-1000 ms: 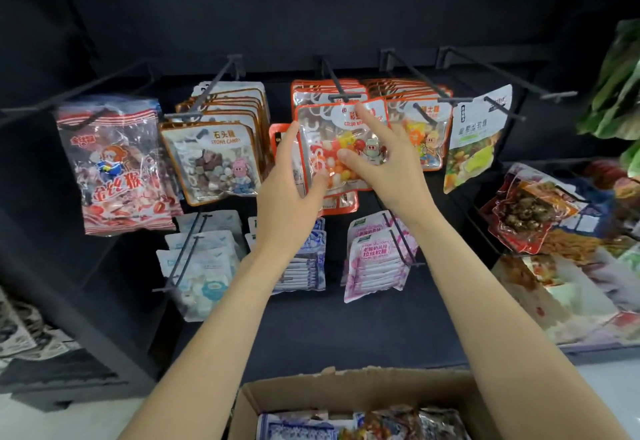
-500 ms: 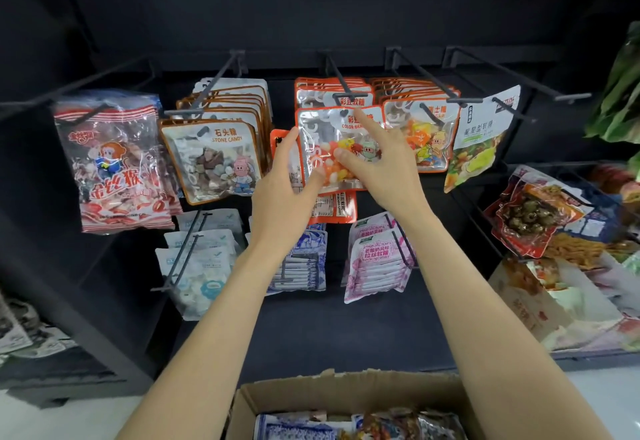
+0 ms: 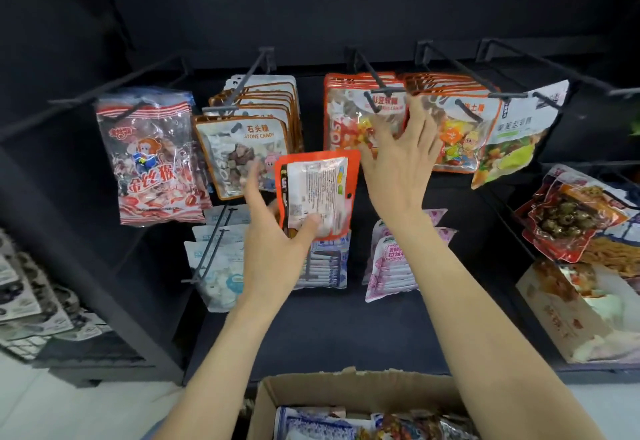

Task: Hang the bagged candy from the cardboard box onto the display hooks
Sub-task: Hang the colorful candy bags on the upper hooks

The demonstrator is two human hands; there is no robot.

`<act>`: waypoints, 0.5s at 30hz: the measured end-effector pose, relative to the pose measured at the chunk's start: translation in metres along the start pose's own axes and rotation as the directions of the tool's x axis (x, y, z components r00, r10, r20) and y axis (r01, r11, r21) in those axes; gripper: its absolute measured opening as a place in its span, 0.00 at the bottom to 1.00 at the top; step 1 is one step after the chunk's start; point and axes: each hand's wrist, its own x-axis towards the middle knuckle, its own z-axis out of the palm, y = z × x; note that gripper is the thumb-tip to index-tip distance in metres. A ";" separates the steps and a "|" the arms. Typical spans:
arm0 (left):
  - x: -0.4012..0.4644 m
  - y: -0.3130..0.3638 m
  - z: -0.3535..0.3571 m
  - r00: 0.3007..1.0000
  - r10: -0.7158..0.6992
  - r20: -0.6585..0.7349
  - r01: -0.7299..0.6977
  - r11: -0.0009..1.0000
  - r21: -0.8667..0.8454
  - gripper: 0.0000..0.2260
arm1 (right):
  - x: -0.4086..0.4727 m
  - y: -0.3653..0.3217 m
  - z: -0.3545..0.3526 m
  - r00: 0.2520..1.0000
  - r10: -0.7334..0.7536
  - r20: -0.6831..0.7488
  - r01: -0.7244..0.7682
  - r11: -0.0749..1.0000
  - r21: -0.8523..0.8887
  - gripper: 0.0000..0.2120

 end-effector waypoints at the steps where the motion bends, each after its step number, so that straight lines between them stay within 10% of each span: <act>1: 0.003 0.000 0.002 0.993 0.100 -0.064 -0.093 0.990 0.104 0.28 | -0.009 0.002 -0.005 1.000 -0.012 -0.009 0.012 0.996 0.087 0.15; 3: 0.011 -0.005 0.005 0.900 0.414 -0.138 -0.351 0.874 0.336 0.15 | -0.024 0.010 -0.028 0.988 0.094 0.119 -0.137 0.892 0.432 0.14; 7: 0.023 -0.019 0.021 0.559 0.828 -0.036 -0.709 0.501 0.496 0.12 | -0.042 0.020 -0.089 0.691 0.074 0.719 -0.718 0.190 0.670 0.19; 12: 0.019 -0.012 0.034 0.491 0.841 0.229 -0.793 0.322 0.517 0.17 | -0.043 0.033 -0.109 0.807 0.068 0.587 -0.583 0.257 0.771 0.23; 15: 0.013 -0.009 0.027 0.689 0.592 0.418 -0.723 0.598 0.345 0.34 | -0.036 0.045 -0.109 0.876 0.044 0.481 -0.457 0.399 0.795 0.25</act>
